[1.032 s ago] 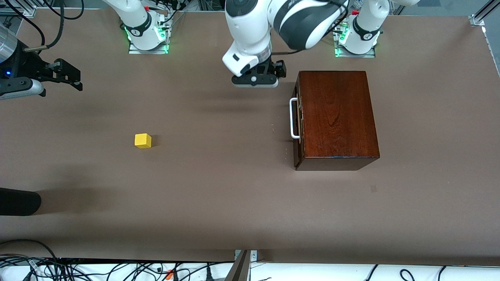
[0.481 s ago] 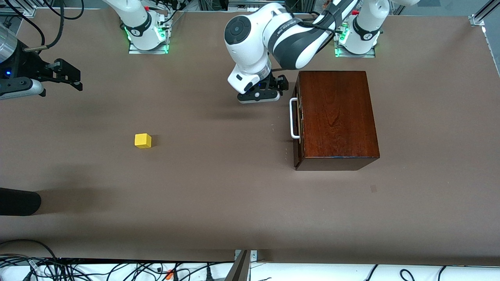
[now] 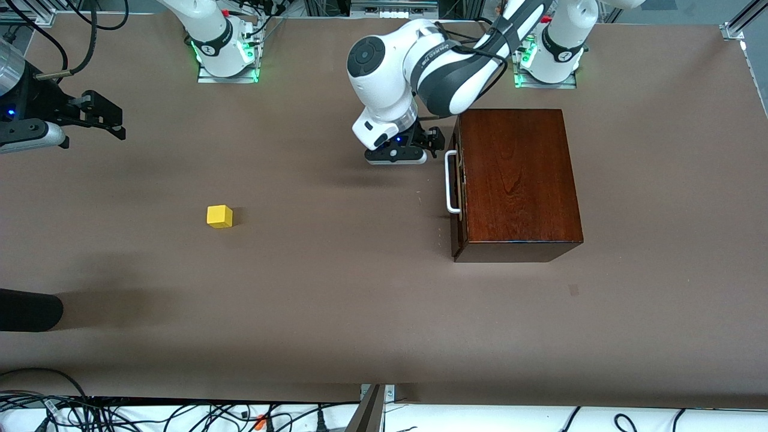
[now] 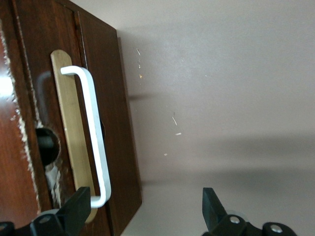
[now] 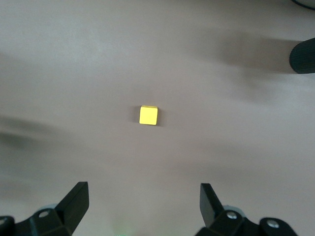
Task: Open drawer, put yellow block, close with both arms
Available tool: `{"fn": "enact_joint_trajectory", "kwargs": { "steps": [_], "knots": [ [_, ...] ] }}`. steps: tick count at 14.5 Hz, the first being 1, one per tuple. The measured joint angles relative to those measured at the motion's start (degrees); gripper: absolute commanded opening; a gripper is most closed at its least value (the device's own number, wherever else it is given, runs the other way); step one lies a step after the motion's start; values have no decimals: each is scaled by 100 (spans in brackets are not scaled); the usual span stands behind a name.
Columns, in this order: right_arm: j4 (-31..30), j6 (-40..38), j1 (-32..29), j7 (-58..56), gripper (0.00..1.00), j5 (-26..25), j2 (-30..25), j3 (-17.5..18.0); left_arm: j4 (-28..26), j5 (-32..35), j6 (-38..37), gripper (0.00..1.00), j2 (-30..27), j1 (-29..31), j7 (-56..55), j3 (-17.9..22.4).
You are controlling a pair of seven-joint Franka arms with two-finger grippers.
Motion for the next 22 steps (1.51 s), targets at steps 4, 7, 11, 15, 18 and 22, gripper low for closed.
{"fn": "enact_joint_trajectory", "kwargs": {
  "steps": [4,7,11,15,18,22],
  "knots": [
    [0,0,0,0,100,0,0,0,-275,90,177,100,19,48,3,53],
    [0,0,0,0,100,0,0,0,-308,91,195,100,77,210,15,78],
    [0,0,0,0,100,0,0,0,-317,159,277,100,241,263,12,82],
    [0,0,0,0,100,0,0,0,-317,314,342,100,350,269,5,105],
    [0,0,0,0,100,0,0,0,-317,361,369,100,376,269,-5,139],
    [0,24,0,0,100,3,0,0,-316,363,480,100,436,269,-8,161]
  ]
}}
